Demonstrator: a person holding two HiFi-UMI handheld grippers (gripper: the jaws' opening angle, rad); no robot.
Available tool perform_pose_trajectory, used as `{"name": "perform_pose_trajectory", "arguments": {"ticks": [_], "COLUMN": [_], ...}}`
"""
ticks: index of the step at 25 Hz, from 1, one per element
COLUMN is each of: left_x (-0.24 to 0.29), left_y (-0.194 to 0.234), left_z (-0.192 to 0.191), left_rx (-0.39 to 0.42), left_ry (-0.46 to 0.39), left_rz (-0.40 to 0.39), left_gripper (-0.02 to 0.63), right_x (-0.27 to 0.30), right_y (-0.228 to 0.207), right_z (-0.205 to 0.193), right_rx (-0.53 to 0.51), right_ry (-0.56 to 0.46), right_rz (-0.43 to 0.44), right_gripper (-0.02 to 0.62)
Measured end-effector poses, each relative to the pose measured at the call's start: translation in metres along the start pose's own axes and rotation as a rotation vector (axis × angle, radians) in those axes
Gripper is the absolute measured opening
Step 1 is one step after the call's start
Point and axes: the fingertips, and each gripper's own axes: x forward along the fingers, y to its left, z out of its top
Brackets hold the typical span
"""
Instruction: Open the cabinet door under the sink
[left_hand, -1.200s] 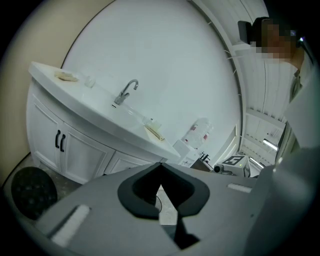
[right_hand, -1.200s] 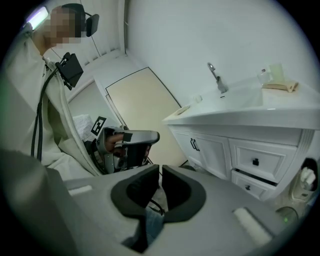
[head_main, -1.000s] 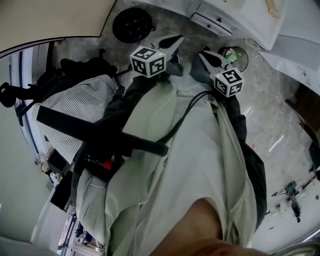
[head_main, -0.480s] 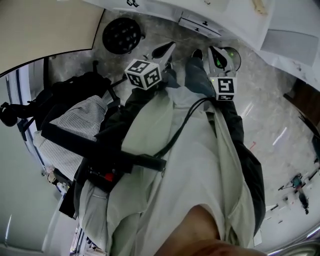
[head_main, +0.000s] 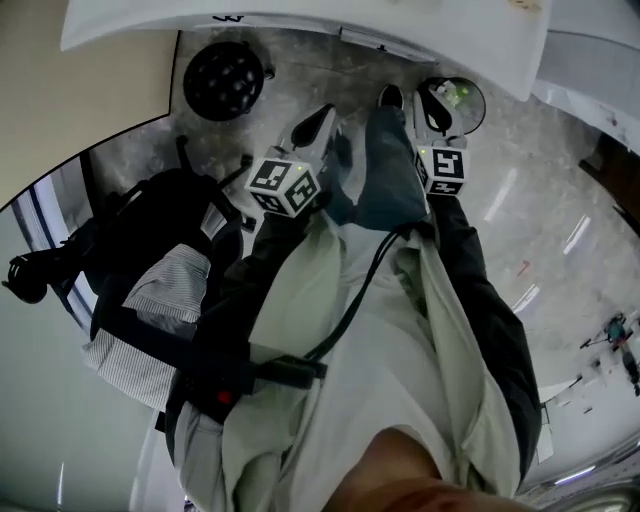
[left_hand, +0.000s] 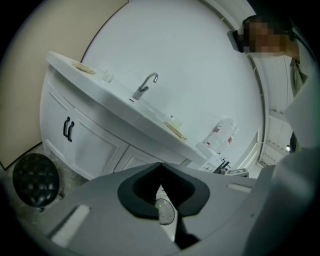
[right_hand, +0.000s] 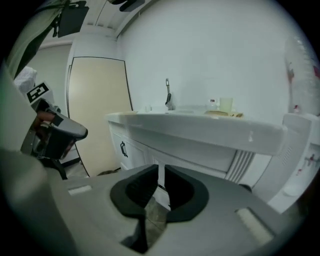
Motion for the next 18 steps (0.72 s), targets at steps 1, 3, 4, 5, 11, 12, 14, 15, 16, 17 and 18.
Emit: {"name": "perform_pose_trajectory", "arguments": {"ticks": [1, 3, 4, 5, 11, 12, 14, 15, 16, 17, 18], "left_x": [0.003, 0.01, 0.013, 0.017, 0.022, 0.02, 0.015, 0.012, 0.009, 0.007, 0.005], "left_y": [0.01, 0.029, 0.038, 0.045, 0.066, 0.068, 0.07, 0.071, 0.072, 0.073, 0.075], "left_z": [-0.004, -0.013, -0.017, -0.021, -0.055, -0.063, -0.076, -0.082, -0.087, -0.091, -0.096], "left_rx": [0.001, 0.004, 0.006, 0.006, -0.022, -0.024, -0.032, -0.04, -0.05, -0.058, -0.062], "left_ry": [-0.008, -0.019, -0.023, -0.027, 0.005, 0.018, 0.036, 0.042, 0.047, 0.051, 0.055], "left_rz": [0.028, 0.073, 0.089, 0.103, 0.132, 0.13, 0.132, 0.136, 0.139, 0.139, 0.137], "left_gripper": [0.008, 0.008, 0.008, 0.008, 0.008, 0.008, 0.008, 0.008, 0.008, 0.008, 0.008], "right_x": [0.007, 0.024, 0.034, 0.045, 0.119, 0.13, 0.149, 0.156, 0.161, 0.165, 0.169], "right_y": [-0.002, -0.009, -0.013, -0.017, -0.04, -0.041, -0.043, -0.045, -0.048, -0.052, -0.055], "right_z": [-0.011, -0.033, -0.043, -0.053, -0.084, -0.09, -0.101, -0.105, -0.107, -0.108, -0.107], "right_rx": [0.012, 0.05, 0.07, 0.088, 0.127, 0.135, 0.135, 0.129, 0.127, 0.128, 0.136], "right_ry": [0.002, 0.005, 0.01, 0.015, 0.006, 0.01, 0.02, 0.022, 0.018, 0.005, -0.01], "right_rz": [-0.023, -0.063, -0.075, -0.083, -0.138, -0.145, -0.166, -0.187, -0.218, -0.251, -0.279], "right_gripper": [0.033, 0.121, 0.149, 0.155, 0.157, 0.157, 0.158, 0.158, 0.158, 0.158, 0.158]}}
